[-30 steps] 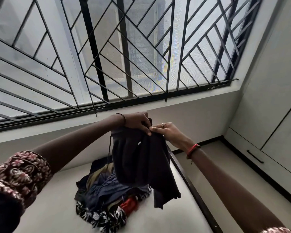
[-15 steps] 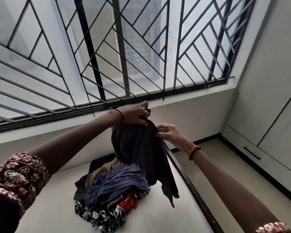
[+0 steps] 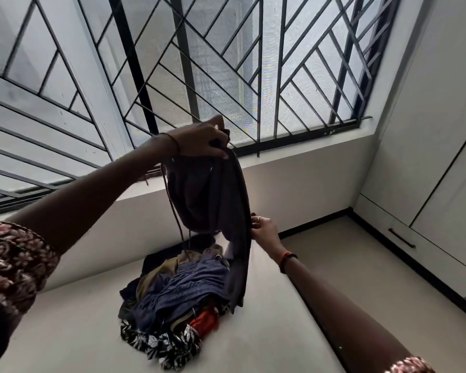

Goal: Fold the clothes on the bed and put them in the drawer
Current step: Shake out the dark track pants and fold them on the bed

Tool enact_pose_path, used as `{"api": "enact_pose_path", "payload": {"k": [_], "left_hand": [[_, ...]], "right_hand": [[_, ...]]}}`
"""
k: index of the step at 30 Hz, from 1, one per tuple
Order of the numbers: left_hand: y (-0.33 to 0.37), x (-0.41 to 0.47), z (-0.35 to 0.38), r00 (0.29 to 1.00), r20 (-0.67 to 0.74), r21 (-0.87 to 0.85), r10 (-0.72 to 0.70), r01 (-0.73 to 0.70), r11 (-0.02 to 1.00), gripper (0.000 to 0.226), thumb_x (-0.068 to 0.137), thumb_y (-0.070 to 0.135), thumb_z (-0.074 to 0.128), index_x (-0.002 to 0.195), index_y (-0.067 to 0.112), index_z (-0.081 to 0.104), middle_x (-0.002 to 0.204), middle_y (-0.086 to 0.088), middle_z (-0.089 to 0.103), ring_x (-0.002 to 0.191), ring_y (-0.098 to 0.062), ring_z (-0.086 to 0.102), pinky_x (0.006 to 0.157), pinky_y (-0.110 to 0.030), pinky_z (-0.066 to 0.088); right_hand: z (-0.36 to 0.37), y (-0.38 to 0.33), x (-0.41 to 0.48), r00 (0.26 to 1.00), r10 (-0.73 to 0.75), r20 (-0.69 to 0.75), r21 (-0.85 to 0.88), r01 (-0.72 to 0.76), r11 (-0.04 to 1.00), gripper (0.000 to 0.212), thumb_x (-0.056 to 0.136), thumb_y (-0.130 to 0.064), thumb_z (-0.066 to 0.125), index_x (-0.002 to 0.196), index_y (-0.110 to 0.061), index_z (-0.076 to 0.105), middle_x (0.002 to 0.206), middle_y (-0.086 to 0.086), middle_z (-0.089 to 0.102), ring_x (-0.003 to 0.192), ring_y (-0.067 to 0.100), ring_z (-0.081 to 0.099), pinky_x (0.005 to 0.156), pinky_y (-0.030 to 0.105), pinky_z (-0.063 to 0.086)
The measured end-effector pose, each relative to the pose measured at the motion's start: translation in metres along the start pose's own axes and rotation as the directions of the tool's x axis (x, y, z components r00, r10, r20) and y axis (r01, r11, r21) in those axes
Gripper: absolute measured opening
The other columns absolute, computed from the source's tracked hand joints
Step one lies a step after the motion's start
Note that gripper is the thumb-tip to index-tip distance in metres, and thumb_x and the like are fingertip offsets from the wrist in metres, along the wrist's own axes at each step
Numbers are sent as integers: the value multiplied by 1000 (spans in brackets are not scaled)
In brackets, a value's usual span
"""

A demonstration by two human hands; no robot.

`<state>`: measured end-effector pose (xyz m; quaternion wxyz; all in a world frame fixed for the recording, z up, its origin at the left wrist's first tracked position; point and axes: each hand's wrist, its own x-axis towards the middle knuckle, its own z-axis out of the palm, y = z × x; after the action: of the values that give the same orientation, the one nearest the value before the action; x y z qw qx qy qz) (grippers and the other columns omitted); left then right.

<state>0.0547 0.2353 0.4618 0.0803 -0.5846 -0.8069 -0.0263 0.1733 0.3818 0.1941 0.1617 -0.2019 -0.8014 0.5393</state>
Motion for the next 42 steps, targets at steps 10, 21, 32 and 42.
{"api": "enact_pose_path", "payload": {"k": [10,21,32,42], "left_hand": [[-30,-24,-43,982,-144,-46,-118,113,993,26,82,28,69,95,5,68,114,-13,43,98,-15,43,84,-25,33],[-82,-68,84,873,116,-183,-474,488,854,27,81,13,71,107,7,71,101,-15,48,108,-27,40,97,-24,31],[-14,-83,177,922,112,-639,-370,352,683,46,82,10,69,94,54,67,99,13,49,101,6,40,91,-3,27],[23,-37,165,955,275,-641,-107,265,720,48,84,18,69,130,17,56,120,-4,45,120,-12,39,100,-11,26]], "right_hand": [[-27,35,6,991,76,110,-25,-73,997,14,76,-6,74,68,-17,71,65,-3,63,67,3,53,66,26,43],[-94,2,19,934,84,346,126,-135,983,19,90,-15,62,97,2,64,79,6,63,65,12,58,57,15,49],[-65,-54,12,803,123,584,26,-170,985,29,99,-22,50,72,-14,55,65,-6,57,56,4,55,53,15,44],[-58,-68,13,771,-25,636,17,19,1000,17,94,-24,58,87,-11,66,82,-2,62,75,5,58,70,17,46]]}}
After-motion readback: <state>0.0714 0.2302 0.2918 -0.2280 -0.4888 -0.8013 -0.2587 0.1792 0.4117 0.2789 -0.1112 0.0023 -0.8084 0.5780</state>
